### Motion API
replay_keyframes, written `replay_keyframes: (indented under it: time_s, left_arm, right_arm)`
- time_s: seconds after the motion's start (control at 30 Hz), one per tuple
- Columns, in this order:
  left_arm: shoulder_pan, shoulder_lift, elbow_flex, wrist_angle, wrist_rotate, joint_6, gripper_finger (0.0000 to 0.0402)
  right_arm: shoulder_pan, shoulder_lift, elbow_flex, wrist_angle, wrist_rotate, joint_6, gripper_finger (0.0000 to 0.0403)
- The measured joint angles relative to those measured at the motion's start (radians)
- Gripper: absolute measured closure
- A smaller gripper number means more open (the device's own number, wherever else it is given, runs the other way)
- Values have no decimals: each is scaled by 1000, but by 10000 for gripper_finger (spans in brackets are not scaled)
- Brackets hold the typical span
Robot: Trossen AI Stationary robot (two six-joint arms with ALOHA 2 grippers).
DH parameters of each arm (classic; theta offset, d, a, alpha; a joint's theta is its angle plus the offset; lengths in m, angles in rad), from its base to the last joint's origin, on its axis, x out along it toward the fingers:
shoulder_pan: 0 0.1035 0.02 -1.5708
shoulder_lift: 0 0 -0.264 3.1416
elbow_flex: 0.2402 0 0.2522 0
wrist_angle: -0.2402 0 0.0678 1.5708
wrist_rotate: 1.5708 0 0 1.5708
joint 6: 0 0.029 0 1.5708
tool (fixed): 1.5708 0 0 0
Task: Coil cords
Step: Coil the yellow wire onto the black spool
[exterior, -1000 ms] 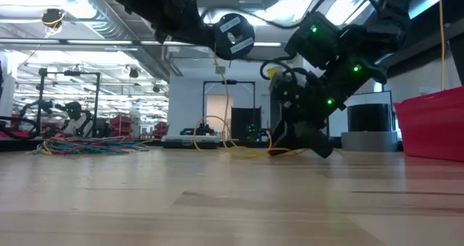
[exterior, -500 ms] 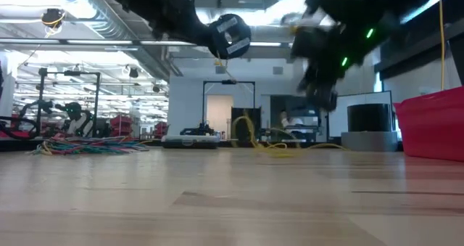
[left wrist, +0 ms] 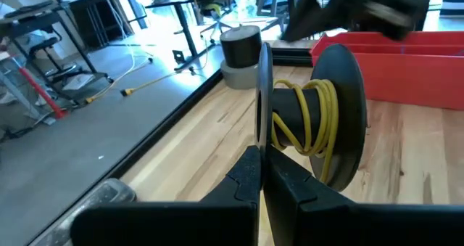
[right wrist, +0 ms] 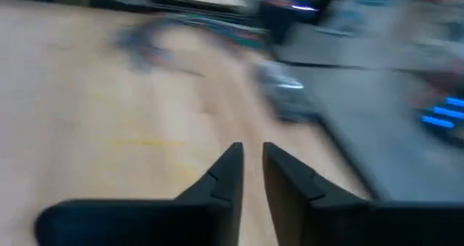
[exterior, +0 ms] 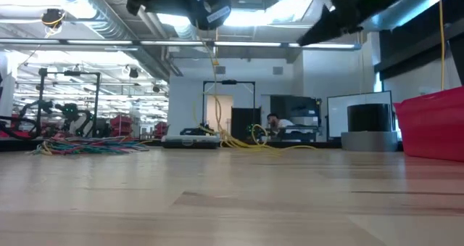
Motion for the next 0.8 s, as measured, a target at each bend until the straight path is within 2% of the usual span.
replay_keyframes:
  time_s: [0.1, 0.23, 0.4, 0.6, 0.8]
  left_arm:
    - [1, 0, 0, -1, 0, 0, 402]
    - [1, 0, 0, 0, 0, 1, 402]
    - [1, 0, 0, -2, 0, 3, 402]
    - [1, 0, 0, -2, 0, 10, 402]
    - [-1, 0, 0, -1, 0, 11, 402]
  right_arm:
    - [1, 99, -9, 88, -120, -12, 311]
    - [0, 277, -9, 259, -128, -87, 273]
    - [0, 505, 7, 492, -144, -233, 259]
    - [0, 704, 153, 505, -147, -271, 258]
    - [-11, 783, 260, 501, -106, -300, 258]
